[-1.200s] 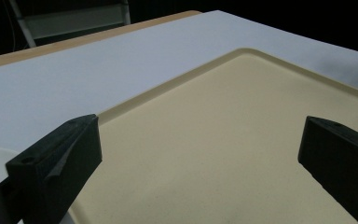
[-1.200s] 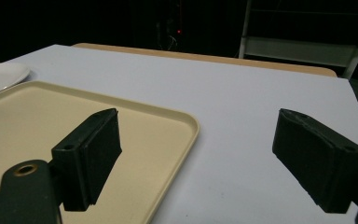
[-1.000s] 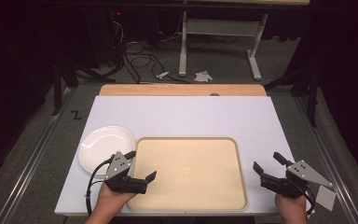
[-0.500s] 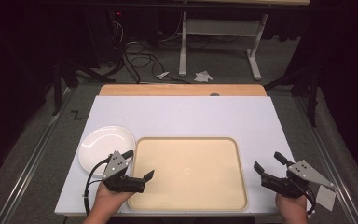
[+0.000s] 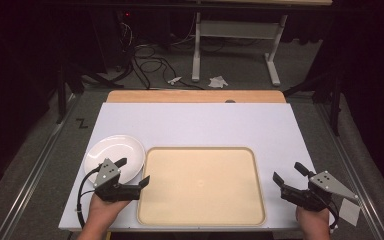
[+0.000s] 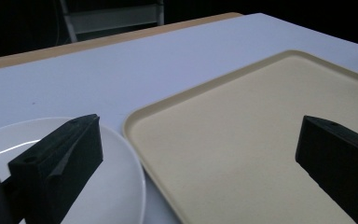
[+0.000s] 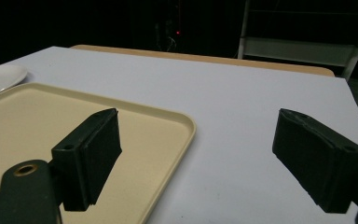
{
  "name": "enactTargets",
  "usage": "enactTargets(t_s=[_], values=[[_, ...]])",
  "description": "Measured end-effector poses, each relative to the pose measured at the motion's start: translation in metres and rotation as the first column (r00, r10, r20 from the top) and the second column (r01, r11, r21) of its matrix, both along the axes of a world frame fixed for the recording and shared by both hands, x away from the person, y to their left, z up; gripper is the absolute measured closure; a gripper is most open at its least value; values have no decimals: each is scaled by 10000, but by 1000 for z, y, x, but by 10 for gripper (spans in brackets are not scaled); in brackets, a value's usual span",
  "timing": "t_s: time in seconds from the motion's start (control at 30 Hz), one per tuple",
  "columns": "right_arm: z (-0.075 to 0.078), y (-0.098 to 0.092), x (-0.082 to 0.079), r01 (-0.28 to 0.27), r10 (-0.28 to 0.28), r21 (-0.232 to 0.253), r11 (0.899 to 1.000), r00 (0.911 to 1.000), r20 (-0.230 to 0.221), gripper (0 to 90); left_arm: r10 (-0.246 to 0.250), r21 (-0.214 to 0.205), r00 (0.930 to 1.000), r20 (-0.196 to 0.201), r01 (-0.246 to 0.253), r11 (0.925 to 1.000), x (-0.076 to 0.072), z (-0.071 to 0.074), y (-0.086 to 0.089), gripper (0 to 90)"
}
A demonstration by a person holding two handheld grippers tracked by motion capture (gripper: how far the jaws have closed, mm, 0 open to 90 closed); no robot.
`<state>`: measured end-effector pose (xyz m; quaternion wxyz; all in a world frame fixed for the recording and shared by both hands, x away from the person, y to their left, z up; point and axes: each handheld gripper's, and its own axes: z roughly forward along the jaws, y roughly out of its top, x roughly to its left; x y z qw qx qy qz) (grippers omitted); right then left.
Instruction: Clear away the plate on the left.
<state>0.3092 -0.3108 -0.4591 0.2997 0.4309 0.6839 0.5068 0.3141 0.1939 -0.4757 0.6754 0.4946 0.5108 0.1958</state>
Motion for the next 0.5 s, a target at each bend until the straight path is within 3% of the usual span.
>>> enactTargets(t_s=[0.23,0.4,0.5], values=[[-1,-1,-1,99,-99,7,10000,9999,-83,162,724,91,9973,-131,-723,9973,5,-4,23,12],[-1,-1,-1,140,-140,66,9999,9999,-66,162,1346,-300,9904,-307,-1355,9903,8,-5,47,12],[-2,-2,2,158,-158,-4,9999,9998,-139,162,1680,-157,9851,-371,-1687,9855,8,-8,59,13]])
